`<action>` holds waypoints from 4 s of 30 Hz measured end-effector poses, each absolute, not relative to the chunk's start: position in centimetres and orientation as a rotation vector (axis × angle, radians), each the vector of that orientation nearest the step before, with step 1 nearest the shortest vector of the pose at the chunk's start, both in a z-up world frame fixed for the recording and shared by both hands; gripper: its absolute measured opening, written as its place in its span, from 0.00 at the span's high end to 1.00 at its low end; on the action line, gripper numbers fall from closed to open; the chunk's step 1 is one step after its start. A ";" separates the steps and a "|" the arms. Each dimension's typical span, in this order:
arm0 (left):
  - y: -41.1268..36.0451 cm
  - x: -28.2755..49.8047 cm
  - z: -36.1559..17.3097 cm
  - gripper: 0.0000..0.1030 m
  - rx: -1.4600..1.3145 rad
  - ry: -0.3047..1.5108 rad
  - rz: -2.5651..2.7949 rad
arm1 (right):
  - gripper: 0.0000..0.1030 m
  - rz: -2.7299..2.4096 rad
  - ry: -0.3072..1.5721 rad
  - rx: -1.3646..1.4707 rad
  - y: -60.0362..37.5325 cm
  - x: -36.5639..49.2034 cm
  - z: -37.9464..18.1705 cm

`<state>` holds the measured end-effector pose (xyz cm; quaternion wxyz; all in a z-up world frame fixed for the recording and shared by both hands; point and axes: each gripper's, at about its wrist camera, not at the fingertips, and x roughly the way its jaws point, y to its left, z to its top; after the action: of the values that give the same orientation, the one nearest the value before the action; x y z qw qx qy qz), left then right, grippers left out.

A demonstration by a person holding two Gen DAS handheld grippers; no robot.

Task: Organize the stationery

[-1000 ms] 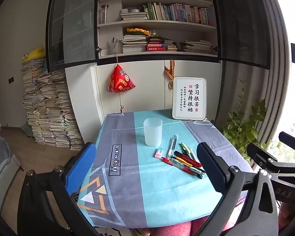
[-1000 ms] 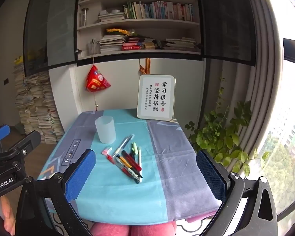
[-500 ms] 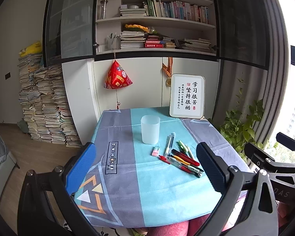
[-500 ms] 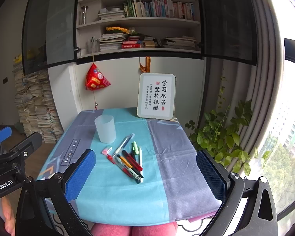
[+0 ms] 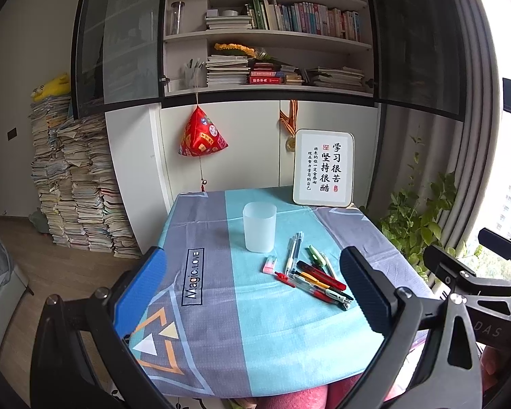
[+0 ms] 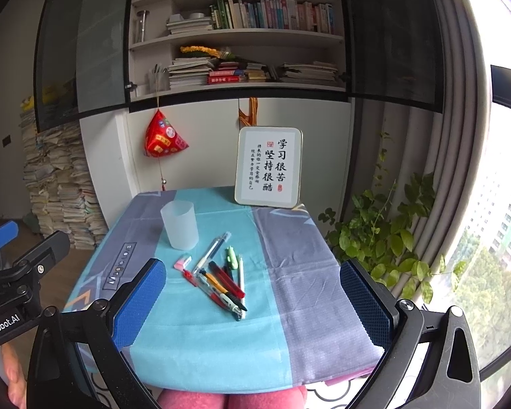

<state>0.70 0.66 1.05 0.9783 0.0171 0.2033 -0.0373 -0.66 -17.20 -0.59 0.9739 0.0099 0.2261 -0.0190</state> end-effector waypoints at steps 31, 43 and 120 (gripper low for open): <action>-0.2 2.5 0.0 0.01 0.061 0.440 -0.096 | 0.01 -0.049 0.484 0.035 -17.9 0.6 -1.9; -0.6 4.5 -1.1 0.01 0.067 0.477 -0.098 | 0.01 -0.052 0.530 0.045 -18.2 2.4 -3.1; -1.8 32.4 -11.4 0.01 0.001 0.694 -0.196 | 0.42 0.111 0.941 0.061 -19.4 25.1 -14.9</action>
<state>32.39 -1.83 -11.40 0.9357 0.0006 0.3396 -0.0957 25.13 -19.40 -14.91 0.8895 0.0292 0.4529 0.0534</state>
